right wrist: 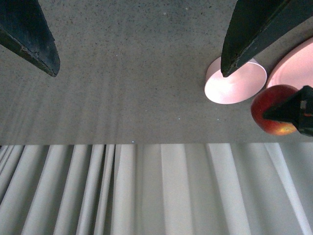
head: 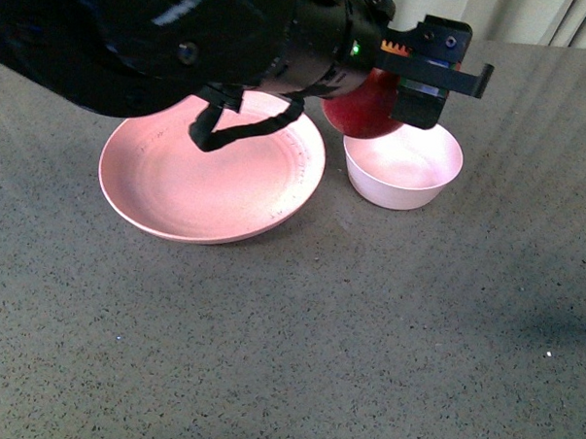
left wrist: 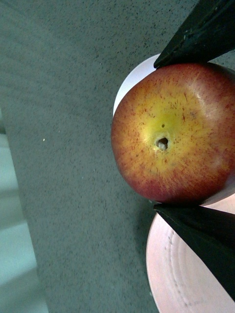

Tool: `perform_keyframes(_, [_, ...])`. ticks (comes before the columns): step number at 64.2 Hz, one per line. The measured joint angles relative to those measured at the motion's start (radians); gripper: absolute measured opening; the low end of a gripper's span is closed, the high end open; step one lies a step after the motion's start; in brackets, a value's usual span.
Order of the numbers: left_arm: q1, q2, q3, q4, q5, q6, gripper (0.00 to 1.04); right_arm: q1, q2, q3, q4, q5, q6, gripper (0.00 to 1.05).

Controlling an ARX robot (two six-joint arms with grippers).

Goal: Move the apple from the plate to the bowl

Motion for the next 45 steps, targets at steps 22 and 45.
perform_keyframes(22, [-0.035, 0.136, 0.163, -0.053, 0.017, -0.001, 0.71, 0.0, 0.0, 0.0, 0.0, 0.0, 0.0, 0.96])
perform_keyframes(45, [-0.042, 0.232, 0.229, -0.064, 0.006, -0.006, 0.71, 0.0, 0.0, 0.0, 0.0, 0.0, 0.0, 0.96])
